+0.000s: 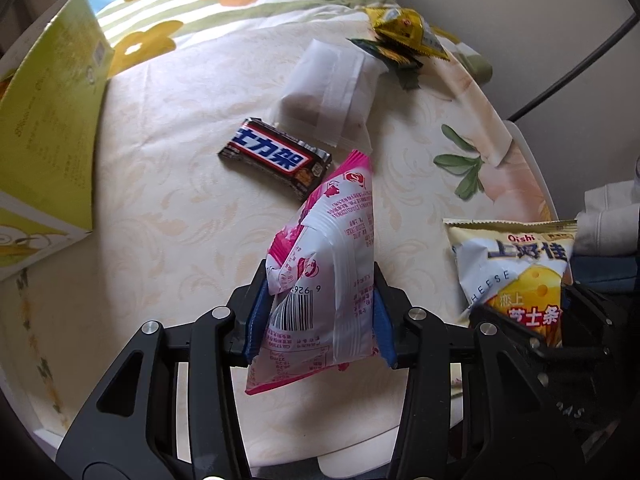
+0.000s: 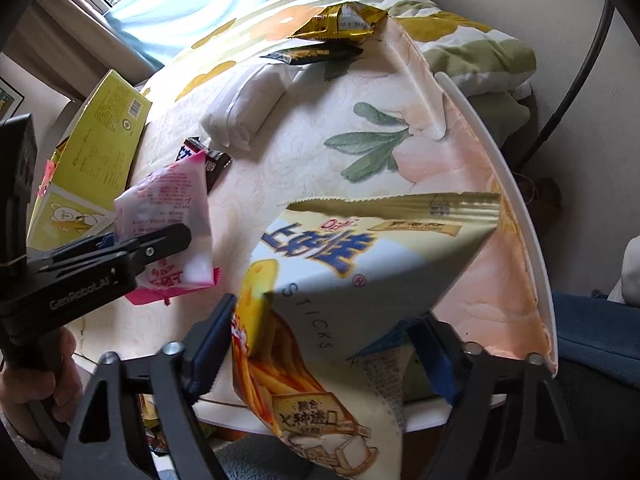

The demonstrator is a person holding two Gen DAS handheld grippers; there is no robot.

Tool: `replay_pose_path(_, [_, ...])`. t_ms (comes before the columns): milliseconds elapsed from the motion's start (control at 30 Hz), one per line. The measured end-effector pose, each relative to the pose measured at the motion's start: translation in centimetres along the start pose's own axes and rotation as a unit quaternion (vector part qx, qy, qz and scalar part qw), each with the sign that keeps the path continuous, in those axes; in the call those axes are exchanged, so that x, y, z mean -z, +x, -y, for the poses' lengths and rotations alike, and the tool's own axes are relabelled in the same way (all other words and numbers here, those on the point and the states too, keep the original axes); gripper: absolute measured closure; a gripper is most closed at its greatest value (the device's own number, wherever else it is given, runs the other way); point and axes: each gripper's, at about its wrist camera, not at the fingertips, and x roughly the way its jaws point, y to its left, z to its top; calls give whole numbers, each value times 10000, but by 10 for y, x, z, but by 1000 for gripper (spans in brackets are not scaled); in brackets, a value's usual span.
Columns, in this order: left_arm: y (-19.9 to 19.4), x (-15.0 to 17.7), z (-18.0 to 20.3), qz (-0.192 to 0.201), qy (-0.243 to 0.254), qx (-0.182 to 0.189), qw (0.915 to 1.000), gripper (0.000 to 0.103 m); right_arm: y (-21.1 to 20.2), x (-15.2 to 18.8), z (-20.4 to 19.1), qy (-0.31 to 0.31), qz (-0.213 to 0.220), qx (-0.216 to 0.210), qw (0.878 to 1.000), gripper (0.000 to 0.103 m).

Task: Organize snacks
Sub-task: 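Carry both bags into the yellow box and open both tools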

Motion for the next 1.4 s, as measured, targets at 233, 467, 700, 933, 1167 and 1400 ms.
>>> replay_pose_path(233, [-19,-2,-6,203,-165,28,9997,62,-11,-10,0,-24,191,-14,9998,49])
replay_pose_path(467, [-55,-9,-17,594,-443,20,9973,62,-34,-21,-11,-200,417,-70,9989,52])
replay_pose_path(700, [-105,-16,-39,1053,-823,-46,9910,62,-65,-44,-38,-627,695,-226,9954,53])
replay_pose_path(933, [-154,-32,-86,1580,-1222,-114,9798,62,-84,-76,-92,-1266,892,-373,9872,53])
replay_pose_path(1167, [-193,-46,-156,1972,-1528,-268,9680,62,-80,-108,-165,-1777,1054,-573,9767,53])
replay_pose_path(1400, [-216,-59,-247,2104,-1829,-475,9592,62,-65,-141,-252,-2109,1138,-906,9666,53])
